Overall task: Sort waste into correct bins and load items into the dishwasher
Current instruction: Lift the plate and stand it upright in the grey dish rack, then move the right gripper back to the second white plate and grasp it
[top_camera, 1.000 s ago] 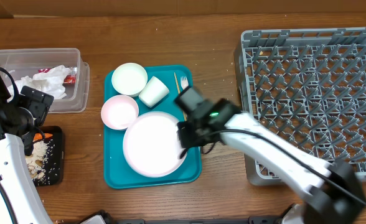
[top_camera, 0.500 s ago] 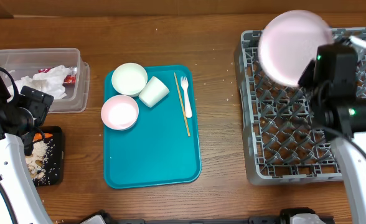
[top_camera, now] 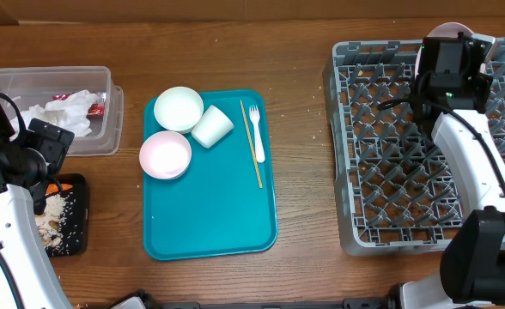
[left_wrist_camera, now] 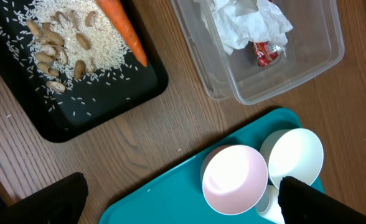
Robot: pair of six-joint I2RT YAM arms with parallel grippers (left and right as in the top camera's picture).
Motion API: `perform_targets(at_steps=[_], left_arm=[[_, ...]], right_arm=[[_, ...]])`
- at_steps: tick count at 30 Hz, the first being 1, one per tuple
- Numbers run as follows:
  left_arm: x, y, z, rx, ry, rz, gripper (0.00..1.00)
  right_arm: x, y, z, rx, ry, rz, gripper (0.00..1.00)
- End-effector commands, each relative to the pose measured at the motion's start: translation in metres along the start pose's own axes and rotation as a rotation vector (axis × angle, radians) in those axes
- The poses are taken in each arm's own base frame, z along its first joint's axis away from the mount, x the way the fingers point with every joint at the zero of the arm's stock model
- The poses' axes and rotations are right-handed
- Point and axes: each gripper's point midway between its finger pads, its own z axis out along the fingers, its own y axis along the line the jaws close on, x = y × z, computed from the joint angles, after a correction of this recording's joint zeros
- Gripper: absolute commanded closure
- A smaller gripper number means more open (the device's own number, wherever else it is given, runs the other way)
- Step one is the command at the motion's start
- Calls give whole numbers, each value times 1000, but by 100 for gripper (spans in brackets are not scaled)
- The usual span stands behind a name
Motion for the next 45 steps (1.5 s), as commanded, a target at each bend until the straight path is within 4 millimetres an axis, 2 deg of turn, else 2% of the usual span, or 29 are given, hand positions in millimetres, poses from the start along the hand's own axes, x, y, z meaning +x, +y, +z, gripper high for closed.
perform_targets(at_steps=[1, 2, 4, 5, 6, 7, 8, 10, 12, 13, 14, 15, 16, 17, 18, 19, 21, 24, 26, 28, 29, 32, 34, 36, 38, 42, 45], left_arm=[[-3, -1, -2, 1, -10, -9, 0], [-3, -1, -2, 1, -10, -9, 0], [-3, -1, -2, 1, -10, -9, 0], [-3, -1, -2, 1, -10, -9, 0], [-3, -1, -2, 1, -10, -9, 0], [-3, -1, -2, 1, -10, -9, 0], [-3, -1, -2, 1, -10, -9, 0], [-3, -1, -2, 1, -10, -9, 0], [-3, -1, -2, 1, -10, -9, 0], [-3, -1, -2, 1, -10, -9, 0], [-3, -1, -2, 1, -10, -9, 0], [-3, -1, -2, 1, -10, -9, 0], [-3, -1, -2, 1, -10, -9, 0], [-3, -1, -2, 1, -10, -9, 0], [-3, -1, -2, 1, -10, -9, 0], [-3, -1, -2, 1, -10, -9, 0], [-3, -1, -2, 1, -10, -9, 0], [-3, -1, -2, 1, -10, -9, 0], [-3, -1, -2, 1, -10, -9, 0], [-3, -1, -2, 1, -10, -9, 0], [-3, -1, -2, 1, -10, -9, 0], [-3, -1, -2, 1, -10, -9, 0], [-2, -1, -2, 1, -10, -9, 0], [-3, -1, -2, 1, -10, -9, 0], [-3, -1, -2, 1, -10, -9, 0], [-3, -1, -2, 1, -10, -9, 0], [-3, -1, -2, 1, -10, -9, 0]], right_arm=[[3, 11, 0, -43, 11, -28, 95], [3, 14, -2, -51, 9, -31, 91], [3, 18, -5, -59, 3, -37, 77], [2, 20, -8, -65, -2, -41, 66], [2, 23, -10, -71, -6, -44, 62], [0, 28, -17, -85, -14, -54, 47], [-4, 34, -27, -106, -31, -59, 27], [-15, 44, -52, -160, -66, -68, 21], [-26, 61, -84, -277, -88, -92, 19], [-32, 79, -114, -417, -93, -112, 18], [-37, 109, -164, -664, -82, -125, 18], [-36, 126, -192, -814, -70, -138, 19], [-30, 154, -245, -1096, -53, -167, 19], [-23, 174, -299, -1376, -44, -195, 19], [-17, 183, -332, -1542, -40, -221, 19], [-12, 190, -350, -1619, -32, -233, 20], [-1, 203, -367, -1658, -11, -249, 20], [29, 223, -392, -1700, 29, -330, 20], [63, 243, -418, -1735, 66, -420, 20], [83, 253, -431, -1748, 85, -470, 20], [100, 263, -440, -1740, 121, -487, 21], [145, 289, -463, -1711, 273, -460, 32], [172, 299, -476, -1700, 369, -449, 34], [193, 305, -483, -1674, 457, -429, 35], [209, 315, -480, -1614, 511, -398, 34], [223, 329, -471, -1567, 554, -363, 34], [232, 349, -463, -1542, 570, -316, 34]])
